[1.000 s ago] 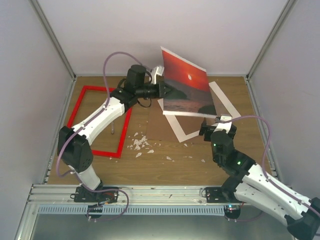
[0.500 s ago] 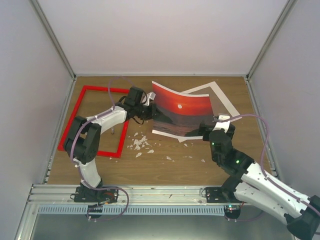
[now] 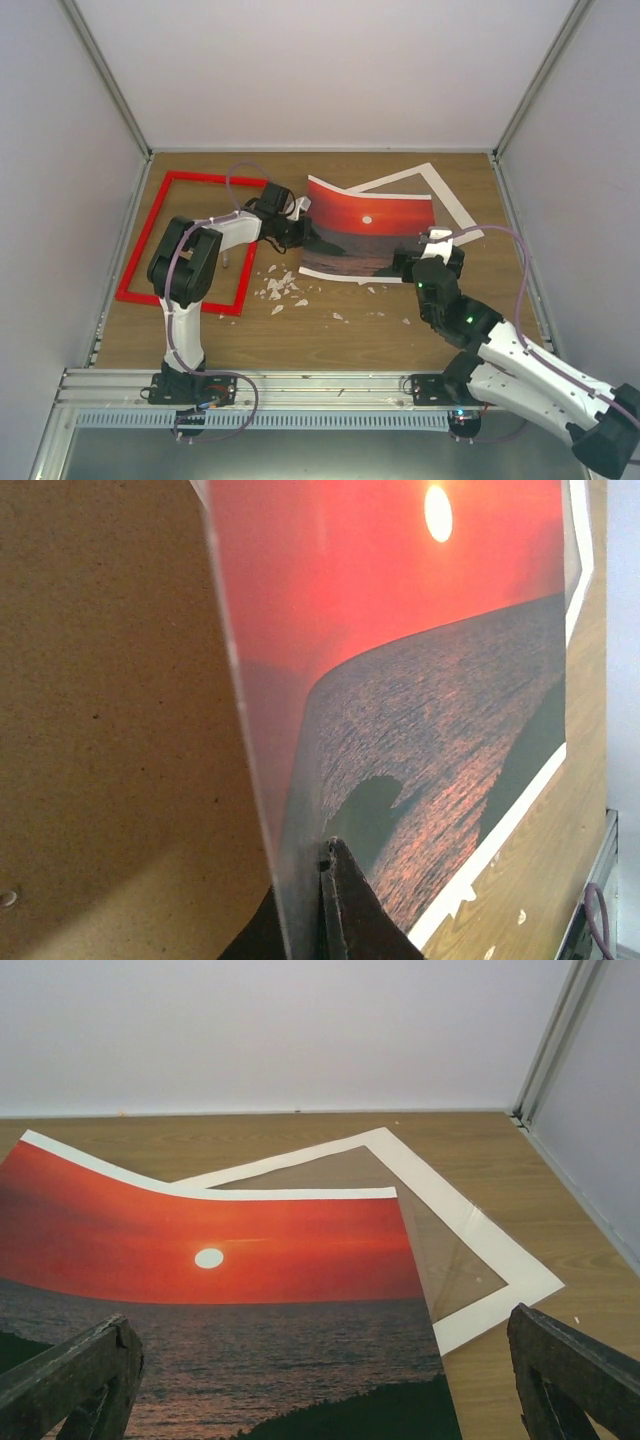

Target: Take the photo out of the frame

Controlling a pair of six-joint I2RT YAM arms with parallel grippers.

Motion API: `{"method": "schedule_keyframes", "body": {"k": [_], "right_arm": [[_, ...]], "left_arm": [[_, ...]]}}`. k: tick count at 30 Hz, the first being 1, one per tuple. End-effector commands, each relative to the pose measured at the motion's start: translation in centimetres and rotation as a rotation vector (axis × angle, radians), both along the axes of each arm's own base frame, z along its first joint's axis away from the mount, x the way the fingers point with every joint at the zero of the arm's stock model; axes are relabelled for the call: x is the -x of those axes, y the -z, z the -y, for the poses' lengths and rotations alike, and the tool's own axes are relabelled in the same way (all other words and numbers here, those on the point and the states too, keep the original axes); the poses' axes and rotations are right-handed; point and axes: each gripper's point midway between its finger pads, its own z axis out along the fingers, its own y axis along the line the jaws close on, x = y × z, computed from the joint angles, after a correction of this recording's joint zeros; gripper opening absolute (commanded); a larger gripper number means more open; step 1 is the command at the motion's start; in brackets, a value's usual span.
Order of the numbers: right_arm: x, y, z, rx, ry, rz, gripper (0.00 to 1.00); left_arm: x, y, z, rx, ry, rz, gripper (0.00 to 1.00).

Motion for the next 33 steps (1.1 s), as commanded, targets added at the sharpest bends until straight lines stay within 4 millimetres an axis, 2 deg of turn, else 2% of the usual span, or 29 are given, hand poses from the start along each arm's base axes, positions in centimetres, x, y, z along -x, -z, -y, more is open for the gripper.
{"method": "schedule_keyframes", "body": {"k": [1, 7, 13, 16, 21, 25, 28, 33], "right_arm": [[-0.5, -1.6, -0.4, -0.028, -0.001, 0.037, 1.0], [-0.5, -1.5, -0.6, -0.024, -0.009, 0.032, 1.0], [-0.5, -1.6, -0.5, -0.023, -0.011, 0.034, 1.0], [-0.5, -1.6, -0.6, -0.02, -0.016, 0.032, 1.0], [-0.6, -1.5, -0.9, -0.02, -0.031, 0.025, 1.0], [-1.1, -1.5, -2.0, -0.02, -0.077, 0.01, 1.0], [-2.1, -0.8, -2.6, -0.022, -0.104, -0.047, 1.0], [-3.9, 0.2, -2.0, -0.087, -0.118, -0.121, 1.0]], "left_arm": [[-1.4, -0.1, 0.2, -0.005, -0.004, 0.046, 0.0], [-1.6, 0.2, -0.4, -0.034, -0.026, 0.045, 0.06], [-2.1, -0.5, -1.9, -0.098, -0.075, 0.071, 0.31], [-2.4, -1.5, -2.8, -0.123, -0.1, 0.096, 0.39], [-2.8, -4.1, -4.8, -0.181, -0.156, 0.161, 0.55], [-2.6, -6.8, -6.2, -0.203, -0.198, 0.22, 0.61], [-2.0, -9.1, -7.5, -0.196, -0.233, 0.268, 0.66], [-0.8, -12.9, -11.3, -0.17, -0.332, 0.338, 0.76]]}}
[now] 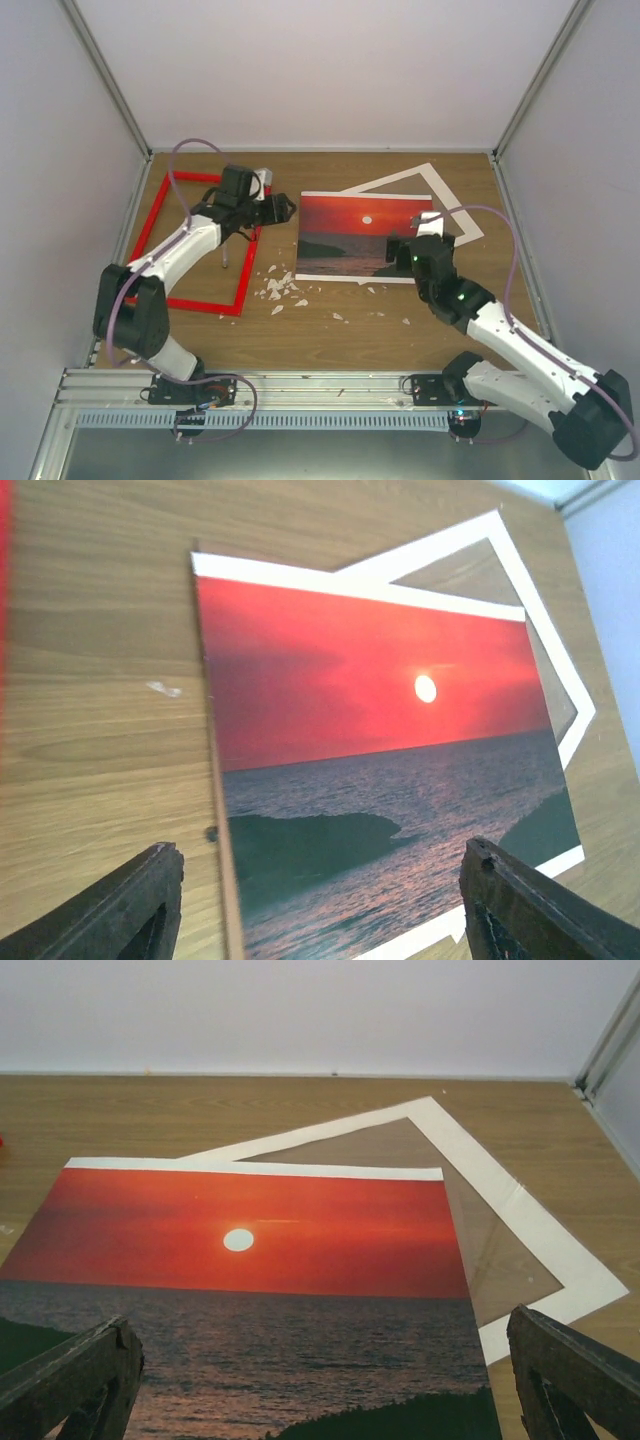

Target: Take the photo out of the frame

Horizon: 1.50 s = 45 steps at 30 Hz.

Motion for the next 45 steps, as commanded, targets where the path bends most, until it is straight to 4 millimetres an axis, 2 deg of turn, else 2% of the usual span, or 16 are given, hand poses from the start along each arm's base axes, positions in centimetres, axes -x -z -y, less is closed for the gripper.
{"method": "schedule_keyframes", "body": {"k": [1, 5, 9, 12, 13, 16, 19, 21, 23, 26, 31, 36, 45], "right_arm": [[-1.5, -0.6, 0.3, -0.11, -0.027, -0.033, 1.0], [-2.2, -1.0, 3.1, -0.168, 0.035, -0.059, 1.0], [-2.0, -3.0, 6.1, -0.214, 0.104, -0.036, 1.0], [-0.9, -6.2, 8.0, -0.209, 0.159, 0.041, 1.0], [-0.6, -7.2, 8.5, -0.194, 0.174, 0.066, 1.0], [0.7, -9.9, 9.9, -0.149, 0.212, 0.135, 1.0], [1.8, -11.8, 10.9, -0.111, 0.235, 0.187, 1.0], [2.5, -12.6, 11.4, -0.097, 0.249, 0.218, 1.0], [3.1, -13.1, 11.8, -0.082, 0.256, 0.255, 1.0], [3.8, -13.1, 12.2, -0.066, 0.261, 0.296, 0.99], [3.7, -12.3, 12.0, -0.05, 0.247, 0.31, 1.0], [3.4, -11.7, 11.7, -0.051, 0.233, 0.314, 1.0], [3.7, -12.0, 11.8, -0.045, 0.231, 0.332, 1.0]], "left_arm": [[0.8, -3.0, -4.2, -0.003, -0.103, 0.086, 0.77], [2.6, -6.9, -8.0, 0.005, -0.197, 0.191, 0.83], [4.8, -11.1, -11.6, -0.014, -0.292, 0.314, 0.88], [6.8, -14.9, -13.7, -0.063, -0.356, 0.433, 0.94], [7.7, -16.7, -14.3, -0.076, -0.377, 0.49, 0.97], [9.9, -20.7, -15.8, -0.117, -0.423, 0.627, 0.99], [12.1, -24.0, -17.5, -0.149, -0.498, 0.761, 0.99], [13.3, -25.3, -18.2, -0.156, -0.531, 0.836, 0.99], [14.3, -25.9, -18.4, -0.158, -0.536, 0.902, 0.99], [14.8, -25.0, -18.6, -0.147, -0.549, 0.948, 0.99], [14.0, -22.6, -18.1, -0.131, -0.528, 0.95, 0.99], [12.8, -21.1, -17.9, -0.166, -0.497, 0.894, 0.99], [12.4, -20.6, -18.2, -0.16, -0.49, 0.881, 0.99]]}}
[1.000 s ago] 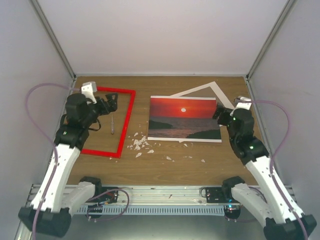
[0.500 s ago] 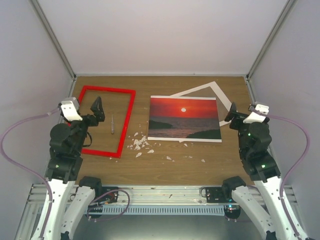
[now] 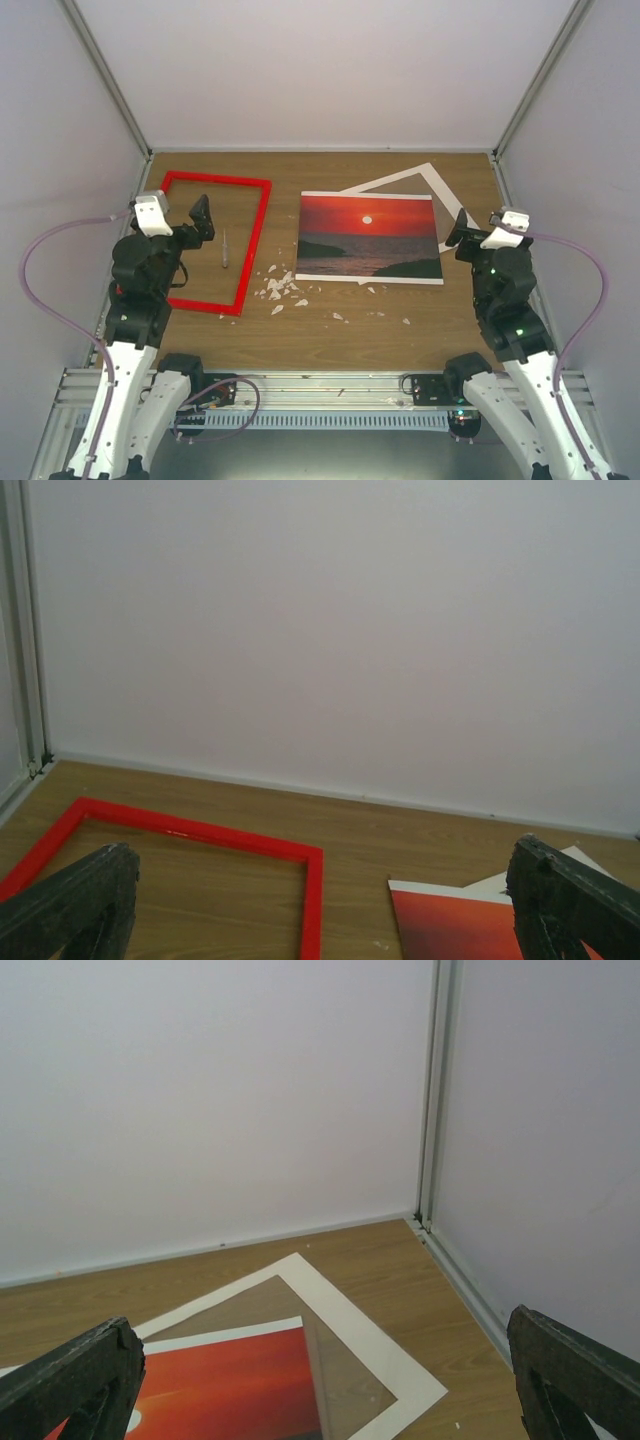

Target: Take the photo out of the frame

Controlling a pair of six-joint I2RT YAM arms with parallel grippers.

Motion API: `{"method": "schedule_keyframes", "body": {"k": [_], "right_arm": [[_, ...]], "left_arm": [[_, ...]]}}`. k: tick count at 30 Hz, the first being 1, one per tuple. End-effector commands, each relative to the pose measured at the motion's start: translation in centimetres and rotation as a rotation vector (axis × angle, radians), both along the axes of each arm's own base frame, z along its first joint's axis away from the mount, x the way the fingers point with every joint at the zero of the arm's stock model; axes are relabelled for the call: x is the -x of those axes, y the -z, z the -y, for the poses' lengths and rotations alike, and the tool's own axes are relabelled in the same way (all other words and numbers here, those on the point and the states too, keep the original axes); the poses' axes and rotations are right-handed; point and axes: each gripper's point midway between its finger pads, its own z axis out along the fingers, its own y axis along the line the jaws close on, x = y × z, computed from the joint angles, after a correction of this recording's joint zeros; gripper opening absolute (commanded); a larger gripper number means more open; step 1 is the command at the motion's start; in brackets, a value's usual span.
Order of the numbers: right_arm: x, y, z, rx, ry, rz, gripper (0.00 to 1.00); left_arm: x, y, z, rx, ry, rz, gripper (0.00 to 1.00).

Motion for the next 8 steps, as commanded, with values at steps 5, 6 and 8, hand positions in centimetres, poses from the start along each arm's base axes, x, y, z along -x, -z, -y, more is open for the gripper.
{"method": "schedule_keyframes", "body": {"k": [5, 6, 8], "right_arm": [[0.55, -1.21, 0.57, 0.002, 0.02, 0.051, 1.0], [0.57, -1.21, 0.63, 0.002, 0.022, 0.054, 1.0], [0.55, -1.25, 0.62, 0.0, 0.02, 0.056, 1.0]], "left_arm": [[-0.03, -1.69, 0.3, -0.007, 0.035, 0.071, 0.99], [-0.02, -1.68, 0.3, -0.008, 0.035, 0.07, 0.99], [0.01, -1.71, 0.32, -0.01, 0.036, 0.072, 0.99]]}}
